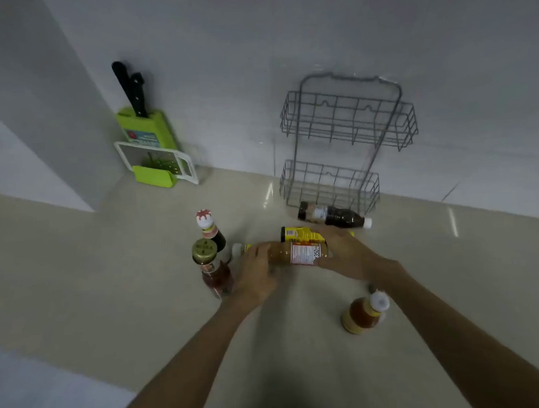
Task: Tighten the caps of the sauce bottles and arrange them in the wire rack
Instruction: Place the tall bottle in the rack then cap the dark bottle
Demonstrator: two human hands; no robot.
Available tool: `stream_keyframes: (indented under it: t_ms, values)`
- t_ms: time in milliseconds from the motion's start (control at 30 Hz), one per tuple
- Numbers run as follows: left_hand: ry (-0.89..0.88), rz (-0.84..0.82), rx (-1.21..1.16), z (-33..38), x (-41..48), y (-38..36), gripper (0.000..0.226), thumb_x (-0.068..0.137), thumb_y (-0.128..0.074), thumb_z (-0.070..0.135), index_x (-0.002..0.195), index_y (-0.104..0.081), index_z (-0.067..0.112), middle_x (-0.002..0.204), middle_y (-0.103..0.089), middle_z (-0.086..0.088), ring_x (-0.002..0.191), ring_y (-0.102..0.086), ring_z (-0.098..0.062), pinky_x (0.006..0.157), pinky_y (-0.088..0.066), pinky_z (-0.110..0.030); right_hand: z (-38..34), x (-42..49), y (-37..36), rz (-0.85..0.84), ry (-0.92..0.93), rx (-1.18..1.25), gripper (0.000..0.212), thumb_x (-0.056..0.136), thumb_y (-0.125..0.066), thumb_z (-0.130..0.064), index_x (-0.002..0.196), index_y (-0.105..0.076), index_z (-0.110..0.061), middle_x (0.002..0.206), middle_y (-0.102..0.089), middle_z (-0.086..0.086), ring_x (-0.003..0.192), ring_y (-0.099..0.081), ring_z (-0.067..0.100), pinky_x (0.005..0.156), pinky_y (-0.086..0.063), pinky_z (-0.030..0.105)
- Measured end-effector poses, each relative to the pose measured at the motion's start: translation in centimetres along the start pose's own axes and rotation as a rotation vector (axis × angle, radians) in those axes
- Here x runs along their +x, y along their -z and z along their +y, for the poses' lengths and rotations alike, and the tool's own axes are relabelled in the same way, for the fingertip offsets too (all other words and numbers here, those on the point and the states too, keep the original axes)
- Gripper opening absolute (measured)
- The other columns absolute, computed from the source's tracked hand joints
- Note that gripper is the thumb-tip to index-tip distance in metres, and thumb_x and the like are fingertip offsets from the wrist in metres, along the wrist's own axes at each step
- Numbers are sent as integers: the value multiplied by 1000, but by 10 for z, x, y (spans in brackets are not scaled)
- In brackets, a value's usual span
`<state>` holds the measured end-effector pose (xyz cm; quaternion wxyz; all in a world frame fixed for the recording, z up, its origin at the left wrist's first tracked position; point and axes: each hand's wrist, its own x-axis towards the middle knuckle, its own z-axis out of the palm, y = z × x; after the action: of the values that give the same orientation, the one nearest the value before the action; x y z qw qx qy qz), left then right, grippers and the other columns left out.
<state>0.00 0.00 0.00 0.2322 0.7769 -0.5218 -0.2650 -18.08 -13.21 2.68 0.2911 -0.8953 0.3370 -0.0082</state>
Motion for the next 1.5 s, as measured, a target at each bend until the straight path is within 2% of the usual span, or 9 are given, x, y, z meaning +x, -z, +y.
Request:
stream_keyframes:
  t_ms: [167,333,600,767,900,967,1100,1300,1500]
  values:
    - [11,-127,409,-17,51,-6,76,89,-57,7,152,-15,5,161,-16,-13,150,-10,-33,122,-16,-44,-4,40,-8,-105,-33,-49,70,84,-69,-22,143,-35,-10,145,-42,13,131,-40,28,109,-35,41]
    - [-14,-140,671,-20,68,-19,56,87,-51,0,139,-33,5,142,-42,-15,132,-38,-34,118,-21,-45,12,65,-22,-169,-74,-130,69,81,-71,-18,141,-38,-11,141,-44,15,129,-41,31,106,-38,48]
    - [-296,228,552,-18,65,-22,40,65,-57,-3,103,-55,11,91,-63,-10,81,-60,-29,70,-51,-38,18,75,-27,-373,-70,-81,63,72,-78,-26,127,-50,-15,118,-59,9,106,-58,26,89,-51,45]
    - [-726,361,611,18,66,0,27,81,-43,-2,100,-56,9,90,-64,-9,87,-61,-30,93,-47,-38,16,56,-17,-329,-110,80,82,61,-87,-22,134,-47,-14,126,-60,8,112,-58,25,93,-51,38]
    - [-906,515,489,47,69,23,33,93,-42,-8,120,-59,2,124,-63,-17,121,-51,-35,111,-39,-43,15,36,5,-55,-174,257,89,54,-89,-26,133,-46,-21,122,-62,2,112,-59,21,98,-50,39]
    - [-786,583,214,58,69,35,46,87,-38,-13,129,-51,1,139,-51,-16,135,-37,-34,119,-27,-38,9,30,30,85,-209,343,81,55,-89,-28,124,-48,-28,113,-65,-4,104,-63,17,94,-53,36]
    - [-365,519,-380,88,84,55,63,79,-43,-19,138,-39,3,152,-35,-13,147,-21,-25,119,-15,-17,-20,31,102,414,-166,374,67,60,-90,-32,115,-52,-22,97,-63,-18,83,-59,-8,73,-44,7]
    - [1,250,-859,125,137,98,59,97,-40,15,154,-21,18,160,-24,0,146,-24,-15,109,-19,-21,-69,83,193,962,-32,436,76,58,-89,-40,119,-51,-16,97,-61,-19,84,-62,-2,73,-46,1]
    - [22,118,-988,133,163,102,75,82,-34,41,154,-22,23,158,-29,-3,145,-25,-20,114,-16,-32,-74,151,199,887,-66,340,88,53,-89,-41,127,-48,-16,111,-69,0,96,-66,18,87,-56,32]
